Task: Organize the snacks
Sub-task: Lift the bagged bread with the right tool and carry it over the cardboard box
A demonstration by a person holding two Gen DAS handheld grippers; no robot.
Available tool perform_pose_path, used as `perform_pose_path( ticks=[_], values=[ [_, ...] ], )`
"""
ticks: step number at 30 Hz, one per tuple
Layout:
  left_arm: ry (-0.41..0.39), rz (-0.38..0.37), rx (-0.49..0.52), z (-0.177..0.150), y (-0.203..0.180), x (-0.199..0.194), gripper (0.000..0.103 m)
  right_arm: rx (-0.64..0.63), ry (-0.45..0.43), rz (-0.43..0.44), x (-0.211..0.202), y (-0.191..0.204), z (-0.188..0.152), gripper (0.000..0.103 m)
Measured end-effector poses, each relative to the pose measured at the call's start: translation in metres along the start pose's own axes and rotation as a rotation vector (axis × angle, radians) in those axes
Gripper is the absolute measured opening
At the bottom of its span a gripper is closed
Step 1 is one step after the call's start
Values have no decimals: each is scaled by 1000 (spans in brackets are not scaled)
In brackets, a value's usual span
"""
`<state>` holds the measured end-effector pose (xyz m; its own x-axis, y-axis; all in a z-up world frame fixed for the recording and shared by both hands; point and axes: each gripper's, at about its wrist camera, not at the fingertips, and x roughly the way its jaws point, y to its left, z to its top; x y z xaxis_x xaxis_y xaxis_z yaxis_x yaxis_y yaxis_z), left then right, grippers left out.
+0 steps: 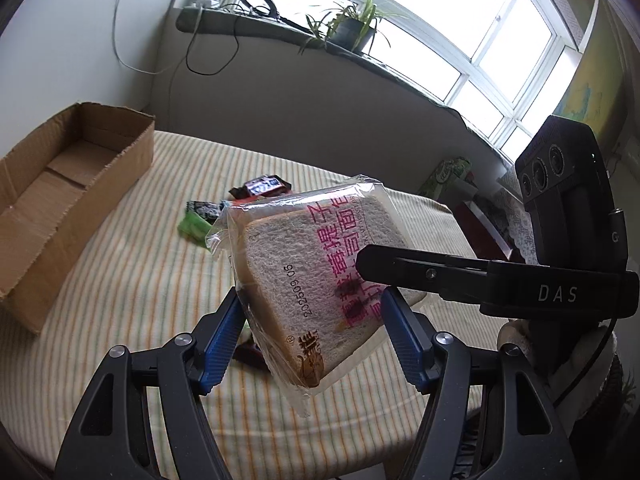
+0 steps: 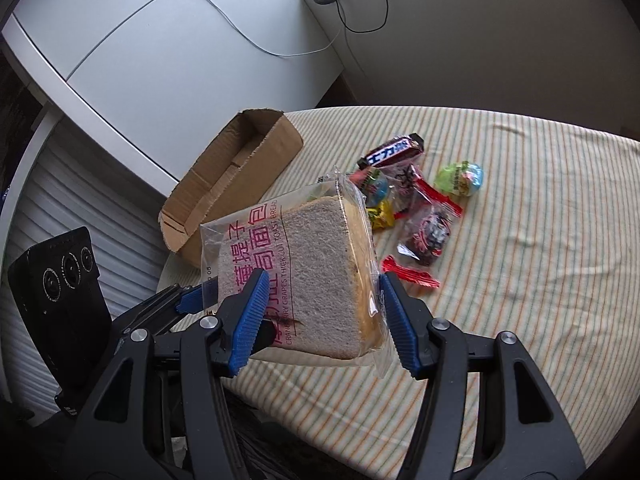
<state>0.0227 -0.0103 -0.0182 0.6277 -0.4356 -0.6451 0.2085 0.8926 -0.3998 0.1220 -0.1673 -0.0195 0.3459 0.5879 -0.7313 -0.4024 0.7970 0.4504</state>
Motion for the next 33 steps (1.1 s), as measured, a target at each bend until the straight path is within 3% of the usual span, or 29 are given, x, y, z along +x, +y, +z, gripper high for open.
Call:
perform_pose_path(
  ticks=[20,33],
  values=[
    [-161,163,-149,29,124,-63,68,-172,55,125,99,125,65,60],
    [-183,221,-227,32,173,-68,68,-229,100,148,153,154,82,60]
  ],
)
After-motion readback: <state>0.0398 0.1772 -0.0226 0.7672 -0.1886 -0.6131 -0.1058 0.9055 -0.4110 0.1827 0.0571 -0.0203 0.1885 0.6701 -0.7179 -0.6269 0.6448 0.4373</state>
